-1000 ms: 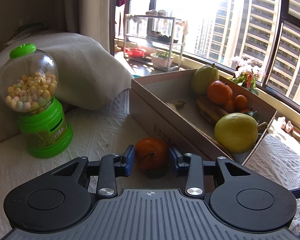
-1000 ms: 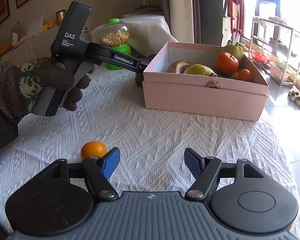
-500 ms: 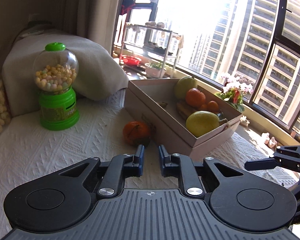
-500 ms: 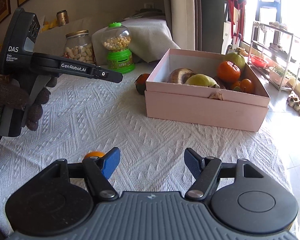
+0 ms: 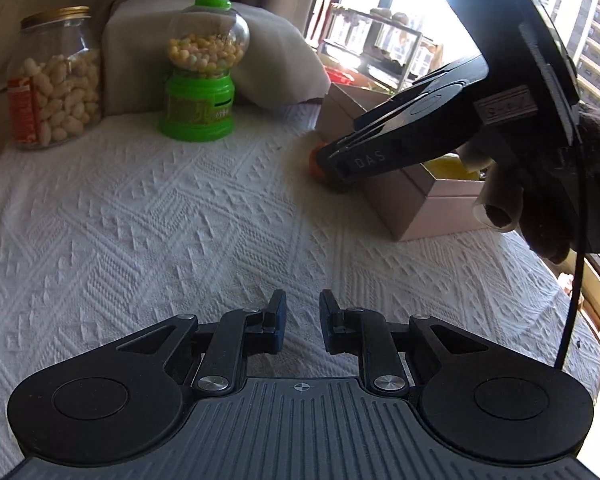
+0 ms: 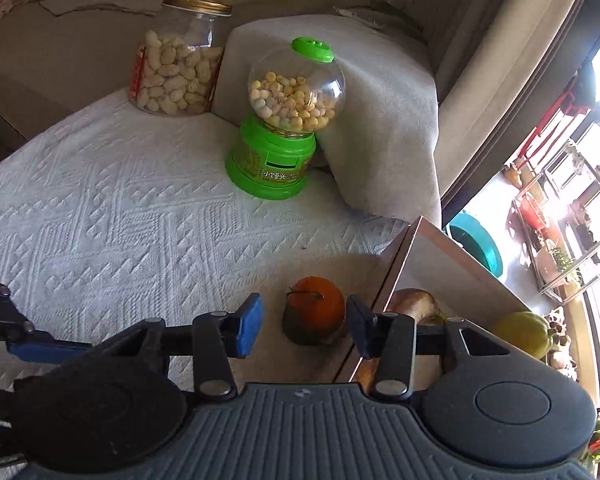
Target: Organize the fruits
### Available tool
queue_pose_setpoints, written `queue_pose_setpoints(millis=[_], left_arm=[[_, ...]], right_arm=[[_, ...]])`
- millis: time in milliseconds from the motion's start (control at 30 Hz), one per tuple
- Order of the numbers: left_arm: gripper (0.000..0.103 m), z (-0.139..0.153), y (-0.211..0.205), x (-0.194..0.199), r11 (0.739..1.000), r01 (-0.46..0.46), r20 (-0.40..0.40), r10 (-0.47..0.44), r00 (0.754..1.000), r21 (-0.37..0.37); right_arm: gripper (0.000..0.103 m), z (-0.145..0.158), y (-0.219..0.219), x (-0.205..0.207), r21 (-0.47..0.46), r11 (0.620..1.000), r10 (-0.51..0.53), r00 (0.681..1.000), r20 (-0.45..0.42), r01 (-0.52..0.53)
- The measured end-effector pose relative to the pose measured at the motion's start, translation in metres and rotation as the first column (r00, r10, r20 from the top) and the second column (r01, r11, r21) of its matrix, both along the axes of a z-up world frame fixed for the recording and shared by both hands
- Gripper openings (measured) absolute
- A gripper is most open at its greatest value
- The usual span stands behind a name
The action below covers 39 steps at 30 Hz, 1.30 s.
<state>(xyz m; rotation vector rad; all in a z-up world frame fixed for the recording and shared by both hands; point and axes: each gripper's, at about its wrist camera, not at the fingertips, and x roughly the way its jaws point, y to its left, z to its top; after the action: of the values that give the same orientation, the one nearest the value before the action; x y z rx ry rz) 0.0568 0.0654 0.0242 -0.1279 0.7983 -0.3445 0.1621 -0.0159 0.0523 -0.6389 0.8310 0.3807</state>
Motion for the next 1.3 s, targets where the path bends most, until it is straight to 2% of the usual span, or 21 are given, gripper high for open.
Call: queue_pose_setpoints(millis=[100,200,300,400,467,633,733,833,933,1033,1133,1233,1300], left_arm=[[0.020,0.002,0.003,-0.003,1.000,0.008,0.006,-0.008,1.000,-0.015],[0.020,0.003,0.004,-0.004,0.999,0.018,0.008,-0.017,1.000,-0.028],[0.020,0.002,0.004,-0.003,0.999,0.023,0.004,-0.023,1.000,-0.033],[0.020,0.001,0.002,-0.002,0.999,0.027,-0.006,-0.027,1.000,-0.026],[0.021,0.000,0.001,-0.002,0.999,0.029,-0.009,-0.029,1.000,-0.021],[0.021,-0.002,0.000,-0.002,0.999,0.033,-0.018,-0.033,0.999,-0.018],[0.021,-0.005,0.000,0.000,0.999,0.042,-0.025,-0.042,0.999,-0.026],[0.021,-0.006,-0.002,-0.004,0.996,0.071,-0.017,-0.072,0.997,-0.056],[0.021,0.003,-0.011,-0.018,0.987,0.153,0.058,-0.150,0.987,-0.048],[0.021,0.012,-0.027,-0.035,0.962,0.271,0.108,-0.266,0.958,-0.040],[0.022,0.016,-0.050,-0.048,0.938,0.346,0.129,-0.346,0.929,0.020],[0.023,0.016,-0.074,-0.057,0.918,0.374,0.148,-0.391,0.908,0.133],[0.023,0.013,-0.086,-0.060,0.905,0.380,0.144,-0.409,0.901,0.191]], right_arm=[[0.046,-0.019,0.014,0.022,-0.082,0.997,-0.011,0.999,-0.035,0.008],[0.046,-0.034,0.021,0.034,-0.169,0.985,-0.021,0.999,-0.031,0.015],[0.046,-0.038,0.023,0.037,-0.178,0.984,-0.038,0.998,-0.040,0.030],[0.041,-0.037,0.023,0.030,-0.176,0.984,-0.030,0.999,-0.036,0.023],[0.041,-0.033,0.021,0.021,-0.149,0.989,-0.025,0.999,-0.043,0.018],[0.041,-0.005,0.004,-0.024,0.026,0.999,-0.029,0.998,-0.059,0.031],[0.041,0.017,-0.016,-0.061,0.141,0.989,-0.026,0.999,-0.042,0.032],[0.041,0.033,-0.047,-0.095,0.232,0.969,-0.082,0.997,-0.007,0.081],[0.041,0.033,-0.082,-0.123,0.271,0.947,-0.177,0.984,0.002,0.170],[0.041,0.016,-0.114,-0.141,0.222,0.938,-0.280,0.960,0.027,0.268],[0.041,-0.004,-0.137,-0.150,0.214,0.916,-0.351,0.936,0.019,0.339],[0.042,-0.016,-0.154,-0.160,0.268,0.885,-0.399,0.917,0.013,0.381],[0.049,-0.019,-0.160,-0.166,0.319,0.867,-0.408,0.913,0.013,0.383]])
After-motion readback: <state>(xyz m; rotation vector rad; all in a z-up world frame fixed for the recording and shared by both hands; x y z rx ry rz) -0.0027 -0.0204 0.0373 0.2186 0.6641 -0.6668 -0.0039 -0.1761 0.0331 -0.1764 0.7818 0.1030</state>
